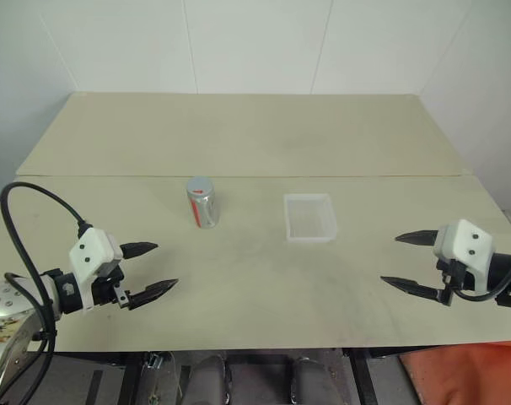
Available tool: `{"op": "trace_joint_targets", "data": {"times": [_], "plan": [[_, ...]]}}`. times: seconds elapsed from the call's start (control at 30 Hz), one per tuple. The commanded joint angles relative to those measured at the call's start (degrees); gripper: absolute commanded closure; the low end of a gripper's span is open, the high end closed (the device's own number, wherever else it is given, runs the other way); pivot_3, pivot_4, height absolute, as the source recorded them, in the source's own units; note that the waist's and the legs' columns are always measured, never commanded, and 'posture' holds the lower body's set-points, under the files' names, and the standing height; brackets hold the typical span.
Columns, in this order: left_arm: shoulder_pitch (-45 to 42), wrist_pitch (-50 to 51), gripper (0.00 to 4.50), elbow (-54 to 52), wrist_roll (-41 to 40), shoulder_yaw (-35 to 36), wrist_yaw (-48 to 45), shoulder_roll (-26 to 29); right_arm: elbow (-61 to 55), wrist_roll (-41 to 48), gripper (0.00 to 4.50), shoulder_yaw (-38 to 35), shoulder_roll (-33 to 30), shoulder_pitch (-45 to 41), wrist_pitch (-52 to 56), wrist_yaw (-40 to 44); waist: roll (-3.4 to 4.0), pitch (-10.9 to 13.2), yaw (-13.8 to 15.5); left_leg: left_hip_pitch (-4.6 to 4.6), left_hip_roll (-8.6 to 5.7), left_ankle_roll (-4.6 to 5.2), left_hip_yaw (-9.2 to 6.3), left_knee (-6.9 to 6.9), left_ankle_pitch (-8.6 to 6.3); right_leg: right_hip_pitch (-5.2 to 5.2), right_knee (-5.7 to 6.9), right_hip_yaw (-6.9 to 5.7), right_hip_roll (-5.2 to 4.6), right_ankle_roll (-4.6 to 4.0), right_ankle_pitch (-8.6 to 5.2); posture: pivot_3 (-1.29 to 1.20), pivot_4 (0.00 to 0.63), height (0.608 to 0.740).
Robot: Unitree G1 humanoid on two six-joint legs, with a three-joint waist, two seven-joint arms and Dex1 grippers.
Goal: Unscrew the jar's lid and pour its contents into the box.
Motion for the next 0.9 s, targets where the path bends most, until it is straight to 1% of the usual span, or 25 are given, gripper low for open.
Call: {"op": "trace_joint_targets", "data": {"times": [0.03,0.3,0.4,0.47,0.53,0.6,0.7,0.83,0.9], "plan": [[1.2,-0.8,0.06,-2.0,-0.1,2.2,0.6,-0.4,0.8,0.6,0.00,0.4,-0.3,-2.7,-1.6,0.0,0.00,0.0,-0.1,0.00,0.00,0.00,0.00,0.00,0.00,0.00,0.00,0.00,0.00,0.00,0.00,0.00,0.150,0.740],[3.1,-1.9,0.06,-2.2,0.3,3.5,1.6,-1.4,4.4,-0.1,0.00,3.8,-0.5,-7.4,-3.4,0.4,0.00,0.0,0.1,-0.03,-0.01,0.01,0.00,0.01,0.00,0.00,-0.02,0.00,-0.01,0.00,0.00,0.00,0.150,0.740],[3.4,-3.5,0.06,-1.6,3.1,2.4,3.2,-2.1,5.2,0.2,0.00,5.1,0.1,-9.2,-3.8,0.2,0.00,0.0,0.1,-0.01,-0.01,0.00,0.00,0.01,0.00,0.01,-0.01,-0.01,-0.01,0.00,0.00,0.00,0.150,0.740],[2.1,-6.5,0.06,0.1,6.8,0.3,7.5,-5.4,5.4,0.4,0.00,6.8,1.6,-11.1,-3.3,-1.3,0.00,0.0,0.1,0.02,-0.01,0.00,0.01,0.01,0.00,0.04,-0.02,0.00,-0.01,0.00,0.00,0.00,0.150,0.740],[0.7,-9.9,0.06,2.5,9.1,-1.5,12.0,-10.7,5.2,0.1,0.00,8.3,2.6,-12.0,-2.9,-1.7,0.01,0.0,0.1,0.07,-0.01,0.00,0.00,0.01,0.00,0.10,0.00,-0.01,0.00,0.00,0.00,0.00,0.150,0.740],[0.2,-16.5,0.06,5.2,12.4,-3.1,14.7,-15.6,4.3,-0.3,0.00,9.7,3.1,-11.9,-2.6,-1.8,0.00,0.0,0.1,0.11,0.00,0.01,-0.01,0.00,0.00,0.16,-0.02,-0.02,0.00,0.00,0.00,0.00,0.150,0.740],[-1.2,-22.3,0.06,8.0,13.0,-4.5,18.1,-22.8,2.6,-0.2,0.00,11.5,3.9,-11.9,-1.9,-2.5,-0.02,0.0,0.2,0.06,-0.04,0.02,0.00,0.02,-0.01,0.15,-0.05,-0.02,-0.04,0.00,0.01,0.00,0.150,0.740],[-2.8,-28.7,0.06,11.9,16.7,-6.8,20.0,-26.0,1.8,-0.4,0.00,13.1,4.5,-12.9,-1.0,-3.7,-0.01,0.0,0.3,0.12,-0.02,0.02,-0.03,0.05,-0.01,0.23,0.00,-0.06,-0.05,0.00,0.02,0.00,0.150,0.740],[-5.2,-32.1,0.06,14.8,17.7,-8.1,21.3,-27.7,1.4,-0.4,0.00,14.2,4.9,-13.6,-0.7,-4.2,-0.01,0.0,0.3,0.26,-0.01,0.03,-0.03,0.04,-0.02,0.38,-0.04,-0.06,-0.05,0.00,0.02,0.00,0.150,0.740]]}}
